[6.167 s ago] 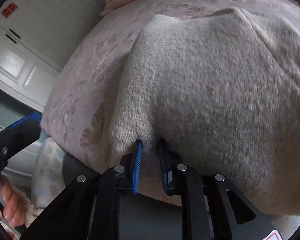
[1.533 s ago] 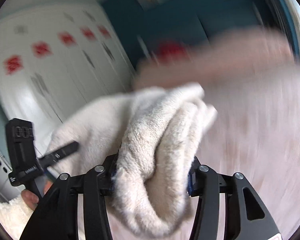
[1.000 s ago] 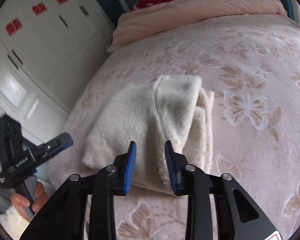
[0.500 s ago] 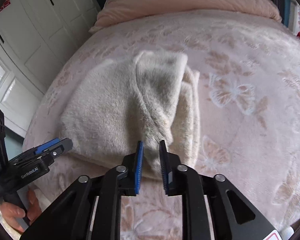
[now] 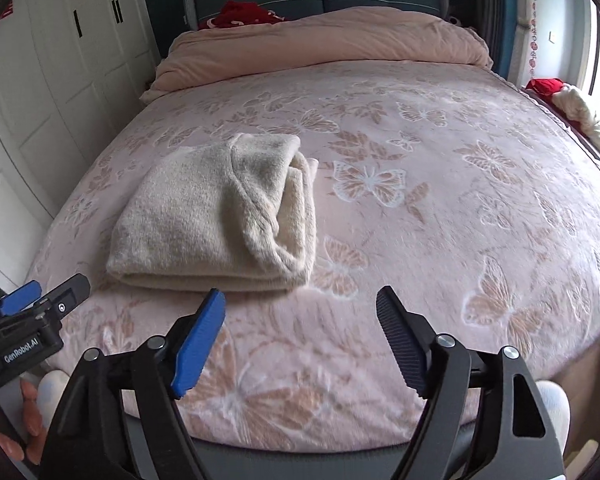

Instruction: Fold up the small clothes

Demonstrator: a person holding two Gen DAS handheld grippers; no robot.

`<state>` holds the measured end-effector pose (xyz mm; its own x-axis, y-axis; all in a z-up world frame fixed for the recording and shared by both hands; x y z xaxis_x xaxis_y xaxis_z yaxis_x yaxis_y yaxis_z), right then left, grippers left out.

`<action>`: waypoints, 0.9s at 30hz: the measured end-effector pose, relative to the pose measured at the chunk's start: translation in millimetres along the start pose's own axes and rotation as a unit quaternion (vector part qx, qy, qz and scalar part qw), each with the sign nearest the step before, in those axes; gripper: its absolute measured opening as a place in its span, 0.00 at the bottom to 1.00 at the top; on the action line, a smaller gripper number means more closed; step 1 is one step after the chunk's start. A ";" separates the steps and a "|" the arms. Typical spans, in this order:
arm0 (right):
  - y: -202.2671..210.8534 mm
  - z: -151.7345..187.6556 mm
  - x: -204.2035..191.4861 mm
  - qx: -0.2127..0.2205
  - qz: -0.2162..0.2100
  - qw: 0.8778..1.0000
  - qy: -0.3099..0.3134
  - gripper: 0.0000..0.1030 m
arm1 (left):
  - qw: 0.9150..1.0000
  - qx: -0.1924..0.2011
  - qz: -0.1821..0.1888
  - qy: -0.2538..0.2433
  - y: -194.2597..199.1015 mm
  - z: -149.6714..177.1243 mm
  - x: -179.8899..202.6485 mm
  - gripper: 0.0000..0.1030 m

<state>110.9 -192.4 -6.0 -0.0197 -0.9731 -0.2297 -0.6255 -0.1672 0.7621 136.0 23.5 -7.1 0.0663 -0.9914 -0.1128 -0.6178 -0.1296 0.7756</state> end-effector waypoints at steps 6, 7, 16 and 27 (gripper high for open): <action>9.6 26.7 -1.6 -0.006 0.000 1.000 0.005 0.79 | 1.000 0.019 -0.010 -0.017 15.9 24.2 8.1 0.95; 12.3 30.8 -2.8 -0.005 0.002 1.000 0.010 0.79 | 1.000 0.019 -0.008 -0.015 17.7 27.1 9.6 0.95; 22.8 49.8 -12.5 -0.001 0.005 0.999 0.035 0.82 | 1.000 0.012 -0.007 -0.017 27.6 47.4 23.4 0.95; 18.0 54.0 -17.5 -0.009 0.000 0.999 0.031 0.82 | 0.999 0.012 -0.039 -0.021 25.1 52.8 21.6 0.95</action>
<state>57.9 -169.7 -21.0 0.0292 -0.9809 -0.1922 -0.6108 -0.1697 0.7734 80.6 -0.2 -22.9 0.0816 -0.9766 -0.1989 -0.6305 -0.2051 0.7486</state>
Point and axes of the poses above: each gripper's, at about its wrist camera, not at the fingertips, and y roughly against the way its jaws point, x to its right, z to its underside, the point moved 10 cm from there along -y, roughly the way its jaws point, and after that the axes turned 10 degrees about -z, right-handed, at the moved point
